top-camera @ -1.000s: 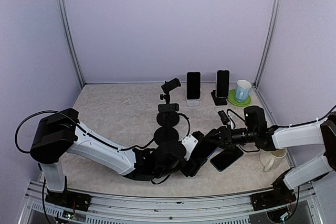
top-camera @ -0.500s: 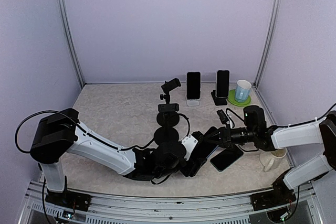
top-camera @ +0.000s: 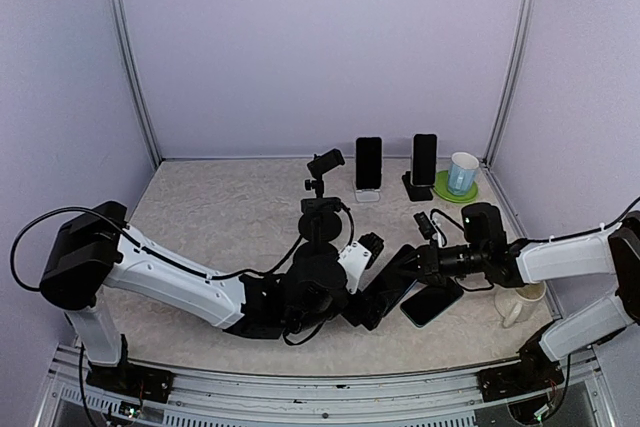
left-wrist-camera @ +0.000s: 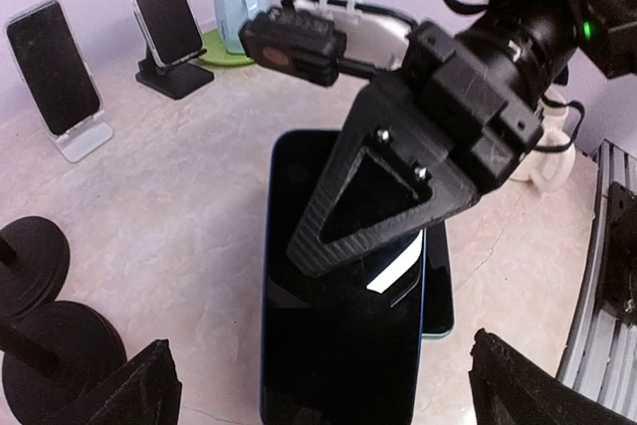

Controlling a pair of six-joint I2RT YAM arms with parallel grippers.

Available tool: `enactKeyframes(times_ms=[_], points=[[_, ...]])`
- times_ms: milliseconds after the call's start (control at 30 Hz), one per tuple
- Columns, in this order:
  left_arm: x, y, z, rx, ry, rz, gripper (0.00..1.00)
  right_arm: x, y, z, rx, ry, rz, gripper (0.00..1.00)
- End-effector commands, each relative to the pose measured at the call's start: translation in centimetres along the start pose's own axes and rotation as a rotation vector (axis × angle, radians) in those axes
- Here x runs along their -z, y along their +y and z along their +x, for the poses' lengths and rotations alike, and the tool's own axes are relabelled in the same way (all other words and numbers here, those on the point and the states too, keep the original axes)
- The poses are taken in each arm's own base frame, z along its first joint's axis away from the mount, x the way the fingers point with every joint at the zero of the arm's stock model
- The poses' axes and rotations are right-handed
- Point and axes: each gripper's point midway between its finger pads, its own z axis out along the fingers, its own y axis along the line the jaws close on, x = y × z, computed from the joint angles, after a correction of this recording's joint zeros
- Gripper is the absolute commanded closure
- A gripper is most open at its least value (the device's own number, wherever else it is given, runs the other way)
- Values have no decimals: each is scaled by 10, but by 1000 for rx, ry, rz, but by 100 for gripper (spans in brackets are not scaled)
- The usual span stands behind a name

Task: Place the phone on the phone stand
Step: Pass from the left arm to the right, then pick up the phone stand from the center of the board.

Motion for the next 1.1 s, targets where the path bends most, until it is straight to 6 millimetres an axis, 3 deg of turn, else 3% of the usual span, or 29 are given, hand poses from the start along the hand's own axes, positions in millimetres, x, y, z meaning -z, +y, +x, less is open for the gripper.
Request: enactKeyframes(times_ms=[0,233,533,1067], points=[[22,7,-30,29,-80,-31,1,3,9,-15,78,-35,31,100],[49,33,-37,75,-92,-140,1,12,6,-32,153,-81,134,100],[81,82,-42,138,-88,-379,1,39,16,-62,335,-203,285,100],[108,135,-61,257,-122,-472,13,48,25,-68,429,-194,306,100]])
